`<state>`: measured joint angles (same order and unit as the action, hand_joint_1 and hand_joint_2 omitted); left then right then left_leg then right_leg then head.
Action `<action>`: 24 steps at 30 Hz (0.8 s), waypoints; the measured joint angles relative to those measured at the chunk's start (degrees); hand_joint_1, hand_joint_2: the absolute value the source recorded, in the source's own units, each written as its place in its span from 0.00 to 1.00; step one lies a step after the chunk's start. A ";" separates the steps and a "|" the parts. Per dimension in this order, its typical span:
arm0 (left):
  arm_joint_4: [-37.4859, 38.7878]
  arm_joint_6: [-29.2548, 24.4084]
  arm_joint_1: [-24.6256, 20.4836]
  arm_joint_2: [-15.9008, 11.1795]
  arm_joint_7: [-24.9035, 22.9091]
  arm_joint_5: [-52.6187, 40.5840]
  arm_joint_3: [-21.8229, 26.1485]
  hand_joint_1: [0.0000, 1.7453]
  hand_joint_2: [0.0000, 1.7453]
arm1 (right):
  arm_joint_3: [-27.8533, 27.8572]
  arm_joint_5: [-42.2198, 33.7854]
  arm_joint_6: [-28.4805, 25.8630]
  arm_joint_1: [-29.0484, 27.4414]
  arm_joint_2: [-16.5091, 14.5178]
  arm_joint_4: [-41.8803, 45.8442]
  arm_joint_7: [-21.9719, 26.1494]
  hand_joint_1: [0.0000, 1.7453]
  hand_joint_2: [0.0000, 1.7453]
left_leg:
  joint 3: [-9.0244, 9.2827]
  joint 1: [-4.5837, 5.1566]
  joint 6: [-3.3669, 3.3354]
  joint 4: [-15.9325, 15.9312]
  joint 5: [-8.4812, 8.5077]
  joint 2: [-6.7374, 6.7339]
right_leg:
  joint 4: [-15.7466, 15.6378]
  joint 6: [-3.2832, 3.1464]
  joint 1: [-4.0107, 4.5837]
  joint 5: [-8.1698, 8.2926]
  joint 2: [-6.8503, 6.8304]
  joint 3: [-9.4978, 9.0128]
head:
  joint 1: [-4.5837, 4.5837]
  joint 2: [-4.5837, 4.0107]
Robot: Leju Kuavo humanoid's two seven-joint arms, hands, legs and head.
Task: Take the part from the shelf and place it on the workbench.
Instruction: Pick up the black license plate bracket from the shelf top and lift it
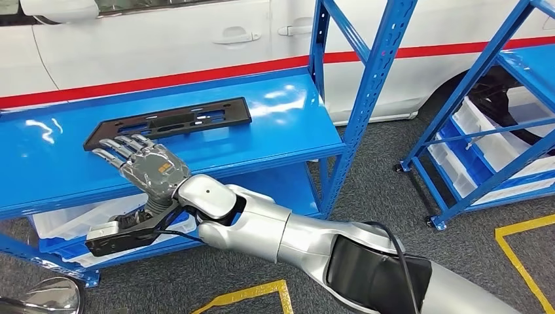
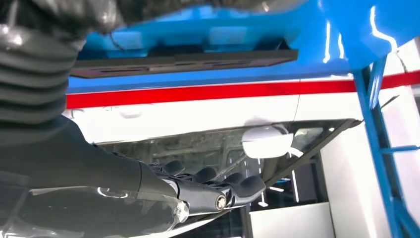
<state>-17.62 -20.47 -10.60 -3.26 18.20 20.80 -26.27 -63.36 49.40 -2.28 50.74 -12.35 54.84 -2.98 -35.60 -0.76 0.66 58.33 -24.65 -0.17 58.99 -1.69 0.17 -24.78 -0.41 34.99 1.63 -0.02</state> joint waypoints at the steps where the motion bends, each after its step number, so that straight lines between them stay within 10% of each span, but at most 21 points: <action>1: 0.00 0.11 -0.02 0.00 0.01 0.02 0.00 0.00 0.00 | 0.00 0.06 0.01 0.01 0.00 -0.01 -0.01 0.00 1.00 | 0.08 0.16 -0.33 -0.07 -0.09 0.11 | -0.04 0.24 0.07 -0.01 -0.03 0.02 | 0.04 0.00; 4: 0.00 0.28 0.02 0.01 0.03 0.07 0.00 0.00 0.00 | 0.00 0.22 0.03 0.05 0.02 -0.01 -0.02 0.00 1.00 | 0.28 -0.17 -1.30 -0.52 0.18 0.33 | 0.95 1.11 -0.01 -0.92 -0.01 0.40 | 0.17 0.00; 8: 0.00 0.40 -0.04 0.00 0.17 0.09 0.00 0.00 0.00 | -0.01 2.05 0.39 0.07 0.15 -0.10 -0.47 0.00 1.00 | 0.48 -0.23 -2.15 -0.76 0.24 0.45 | 13.54 1.78 -0.27 -6.90 0.25 6.46 | 0.45 0.00; 10: 0.01 0.41 0.00 -0.02 0.21 0.13 0.00 0.00 0.00 | -0.02 3.44 0.91 0.06 0.39 -0.31 -0.89 0.00 1.00 | 0.55 -0.20 -2.19 -0.68 0.12 0.66 | 15.98 1.81 -0.34 -6.50 0.26 8.01 | 0.45 0.00; 15: 0.04 0.43 -0.02 0.02 0.13 0.16 0.00 0.00 0.00 | -0.02 5.92 1.69 0.50 0.71 -0.81 -1.72 0.00 1.00 | 0.48 0.01 -1.41 0.11 -0.55 1.29 | 1.36 1.00 -0.23 0.48 0.69 1.47 | 0.39 0.00; 20: 0.04 0.35 0.19 0.01 -0.10 0.20 0.00 0.00 0.00 | -0.02 7.75 1.94 0.82 0.98 -1.73 -3.25 0.00 1.00 | -0.37 -0.12 -0.02 1.75 -1.84 1.06 | -0.08 -0.12 -0.45 0.59 0.64 0.60 | 0.26 0.00; 24: 0.05 0.34 0.32 0.06 -0.15 0.23 0.00 0.00 0.00 | -0.02 8.60 2.24 0.94 0.98 -2.56 -3.79 0.00 1.00 | -6.89 -0.22 0.64 14.59 -6.93 0.69 | -0.10 -0.75 -0.45 0.44 0.47 0.43 | 0.05 0.00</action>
<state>-17.56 -20.13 -10.29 -3.20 18.05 21.03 -26.27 -63.39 58.00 -0.04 51.68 -11.37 52.29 -6.77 -42.49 -0.98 1.30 72.92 -31.58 0.52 58.89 -2.44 -0.28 -24.34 0.07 35.42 1.69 -0.02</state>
